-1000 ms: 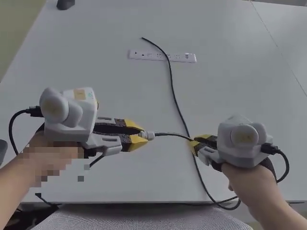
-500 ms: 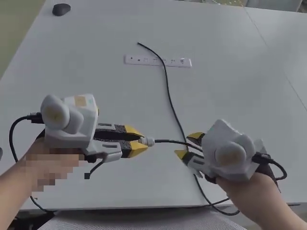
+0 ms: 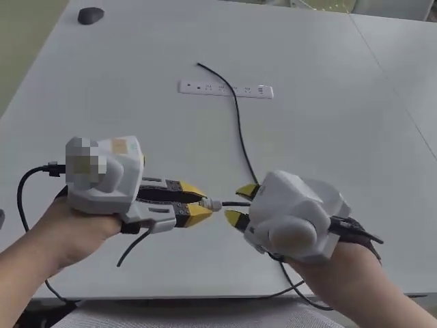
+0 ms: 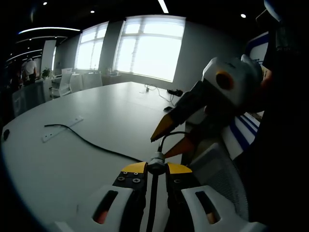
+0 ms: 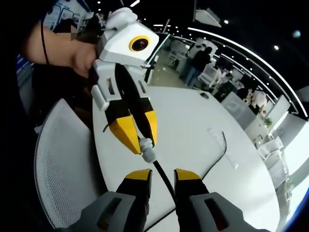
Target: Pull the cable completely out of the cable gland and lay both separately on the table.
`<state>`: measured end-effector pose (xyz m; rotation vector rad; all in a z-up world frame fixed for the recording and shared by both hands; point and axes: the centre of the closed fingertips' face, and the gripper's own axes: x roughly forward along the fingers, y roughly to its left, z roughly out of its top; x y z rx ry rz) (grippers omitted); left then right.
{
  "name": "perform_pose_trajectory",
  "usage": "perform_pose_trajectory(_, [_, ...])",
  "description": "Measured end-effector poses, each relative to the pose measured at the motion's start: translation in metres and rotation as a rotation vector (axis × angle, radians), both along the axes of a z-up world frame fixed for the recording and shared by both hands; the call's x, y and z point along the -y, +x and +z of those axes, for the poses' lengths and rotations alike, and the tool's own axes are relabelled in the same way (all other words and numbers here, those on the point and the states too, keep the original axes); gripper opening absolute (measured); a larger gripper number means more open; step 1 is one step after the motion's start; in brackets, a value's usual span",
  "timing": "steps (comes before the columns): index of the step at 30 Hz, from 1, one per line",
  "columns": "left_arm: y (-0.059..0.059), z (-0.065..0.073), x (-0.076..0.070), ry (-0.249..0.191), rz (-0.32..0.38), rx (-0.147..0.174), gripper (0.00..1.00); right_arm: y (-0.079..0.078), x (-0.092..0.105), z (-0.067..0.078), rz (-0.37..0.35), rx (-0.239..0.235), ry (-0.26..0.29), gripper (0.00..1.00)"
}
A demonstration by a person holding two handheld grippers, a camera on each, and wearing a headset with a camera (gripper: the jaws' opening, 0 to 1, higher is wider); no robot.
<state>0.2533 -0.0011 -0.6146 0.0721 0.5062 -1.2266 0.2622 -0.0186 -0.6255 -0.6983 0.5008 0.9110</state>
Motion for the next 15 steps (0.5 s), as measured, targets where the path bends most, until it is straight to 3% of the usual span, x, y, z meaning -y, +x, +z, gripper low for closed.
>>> perform_pose_trajectory(8, [-0.0010, -0.0025, 0.0034, 0.007, 0.006, 0.002, 0.15, 0.0001, -0.0016, -0.0047, 0.034, -0.001, -0.030, 0.04])
perform_pose_trajectory(15, [-0.0020, -0.0068, 0.0049, 0.023, 0.011, 0.008, 0.15, -0.0007, 0.0005, -0.0103, 0.053, -0.005, -0.032, 0.03])
